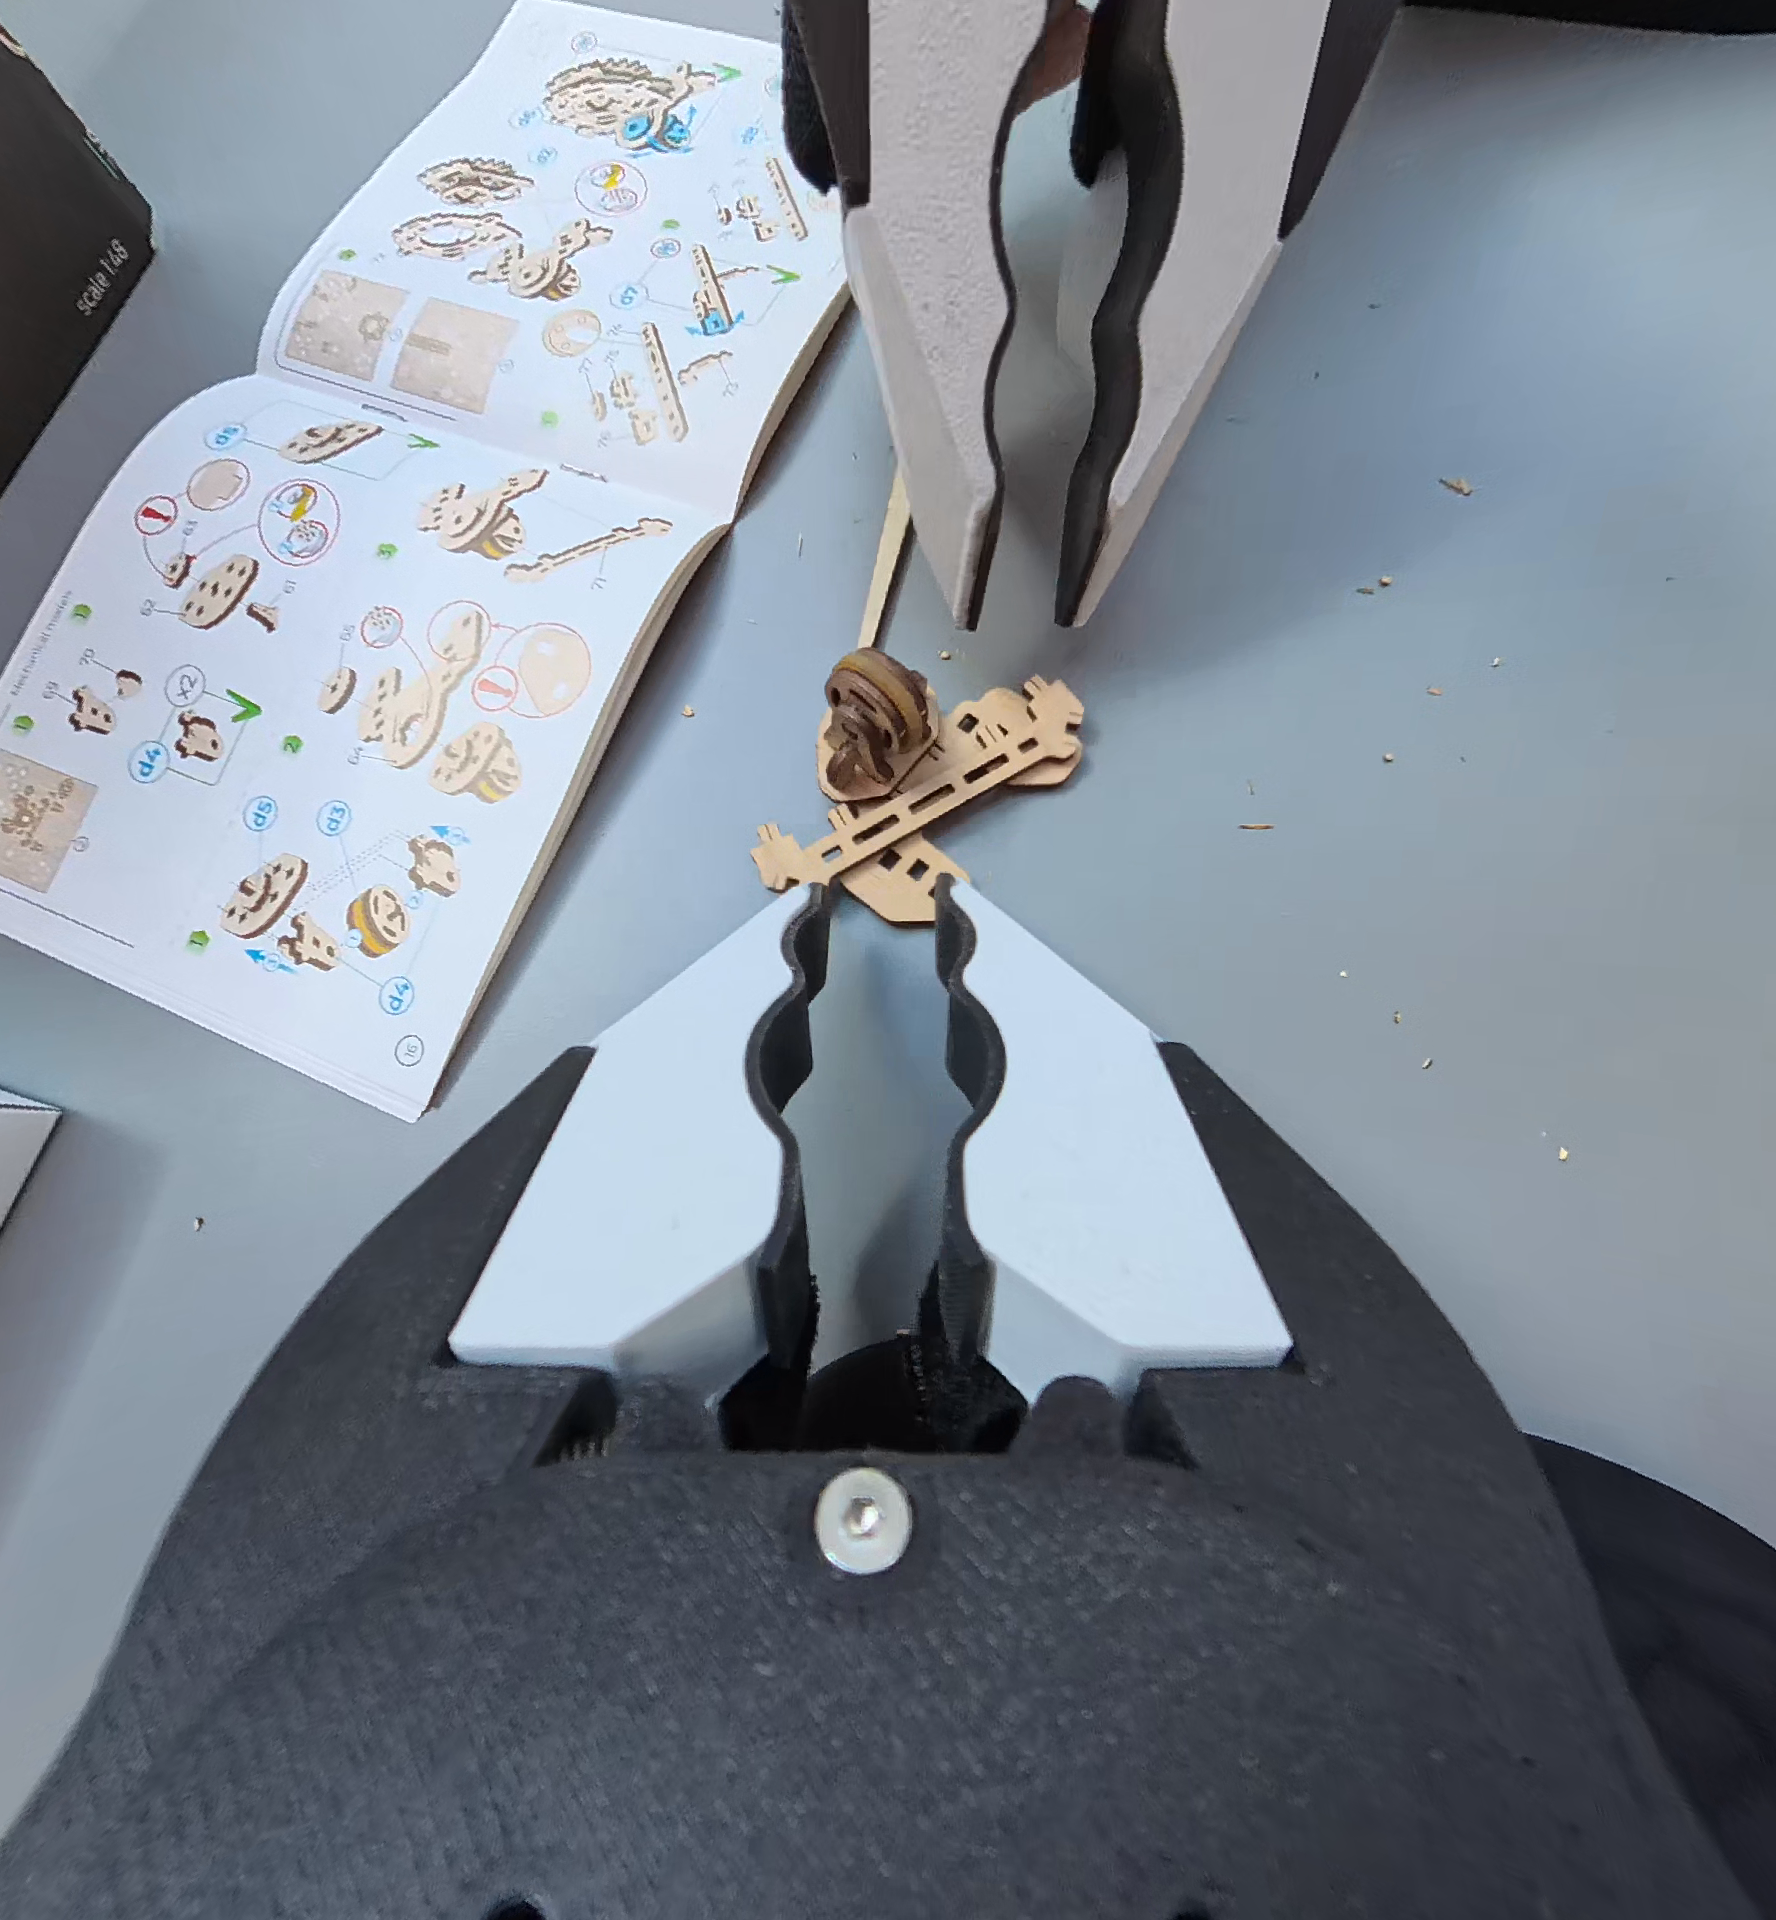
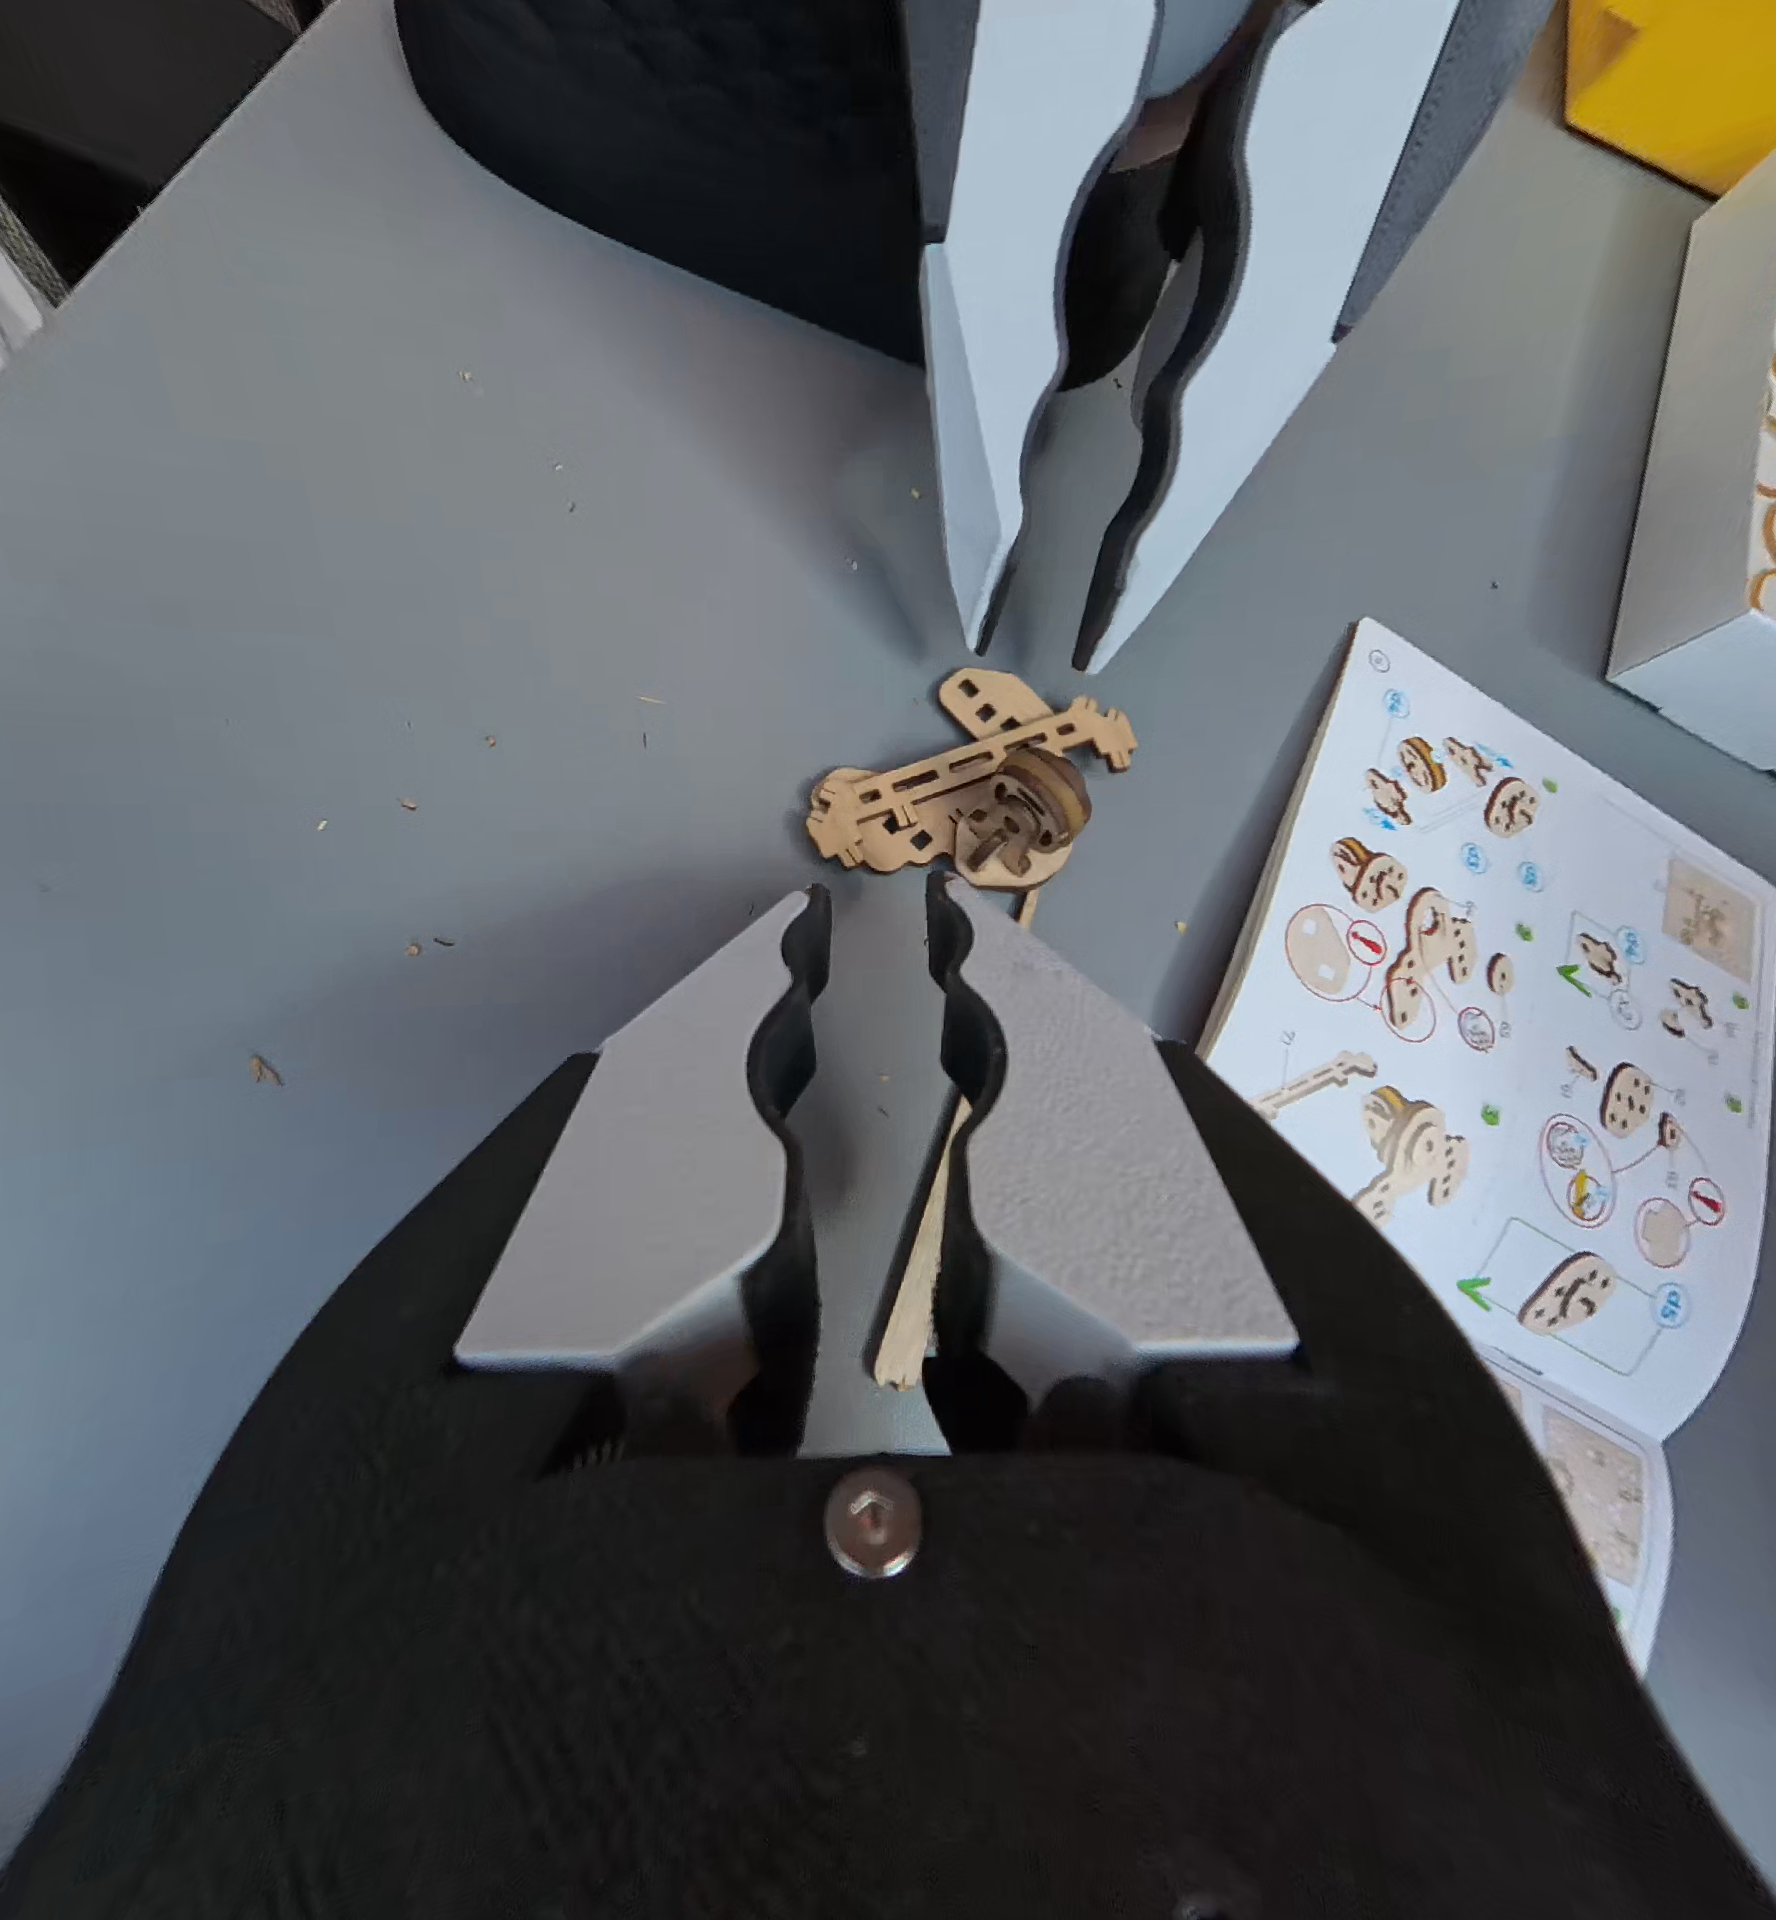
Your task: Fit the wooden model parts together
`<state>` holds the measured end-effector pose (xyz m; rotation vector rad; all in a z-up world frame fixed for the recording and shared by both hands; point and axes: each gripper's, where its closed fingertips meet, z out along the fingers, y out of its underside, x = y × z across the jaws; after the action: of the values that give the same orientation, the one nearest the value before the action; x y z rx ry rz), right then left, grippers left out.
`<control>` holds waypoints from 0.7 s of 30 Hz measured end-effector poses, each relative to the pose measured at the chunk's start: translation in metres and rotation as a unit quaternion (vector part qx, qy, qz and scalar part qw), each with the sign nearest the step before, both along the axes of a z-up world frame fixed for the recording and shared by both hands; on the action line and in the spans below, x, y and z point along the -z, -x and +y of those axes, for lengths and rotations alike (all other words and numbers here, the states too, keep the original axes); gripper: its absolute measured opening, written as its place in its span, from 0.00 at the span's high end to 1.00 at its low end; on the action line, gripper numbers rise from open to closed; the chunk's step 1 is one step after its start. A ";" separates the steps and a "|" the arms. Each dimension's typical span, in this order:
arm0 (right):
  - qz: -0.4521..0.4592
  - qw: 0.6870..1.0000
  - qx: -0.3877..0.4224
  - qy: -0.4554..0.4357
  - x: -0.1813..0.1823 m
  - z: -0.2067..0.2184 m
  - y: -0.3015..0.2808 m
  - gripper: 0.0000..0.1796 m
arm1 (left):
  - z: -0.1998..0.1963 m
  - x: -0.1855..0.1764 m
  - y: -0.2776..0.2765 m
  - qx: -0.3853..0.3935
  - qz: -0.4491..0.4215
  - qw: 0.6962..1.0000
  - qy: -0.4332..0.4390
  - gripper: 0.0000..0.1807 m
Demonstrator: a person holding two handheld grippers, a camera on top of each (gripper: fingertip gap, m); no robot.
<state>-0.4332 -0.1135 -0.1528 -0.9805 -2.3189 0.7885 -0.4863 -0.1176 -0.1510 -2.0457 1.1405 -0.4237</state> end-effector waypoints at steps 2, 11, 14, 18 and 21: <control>0.004 1.000 -0.009 -0.011 0.000 -0.004 0.001 0.90 | -0.001 0.002 -0.001 0.004 0.004 1.000 0.006 0.91; -0.020 0.999 0.018 0.020 0.001 -0.017 0.009 0.88 | -0.008 0.013 -0.004 0.031 0.047 0.998 0.004 0.97; -0.026 0.999 0.026 0.016 0.002 -0.012 0.007 0.88 | -0.009 0.013 -0.006 0.033 0.059 0.998 -0.009 0.97; -0.034 0.998 0.048 0.026 -0.002 0.001 0.003 0.87 | -0.014 0.013 -0.014 0.046 0.069 0.996 -0.017 0.98; -0.035 0.997 0.061 0.033 -0.005 0.008 -0.001 0.87 | -0.017 0.014 -0.021 0.058 0.075 0.995 -0.024 0.98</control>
<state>-0.4321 -0.1056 -0.1477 -1.1837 -2.2803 0.7964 -0.4652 -0.1343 -0.1646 -2.0033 1.3515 -0.3003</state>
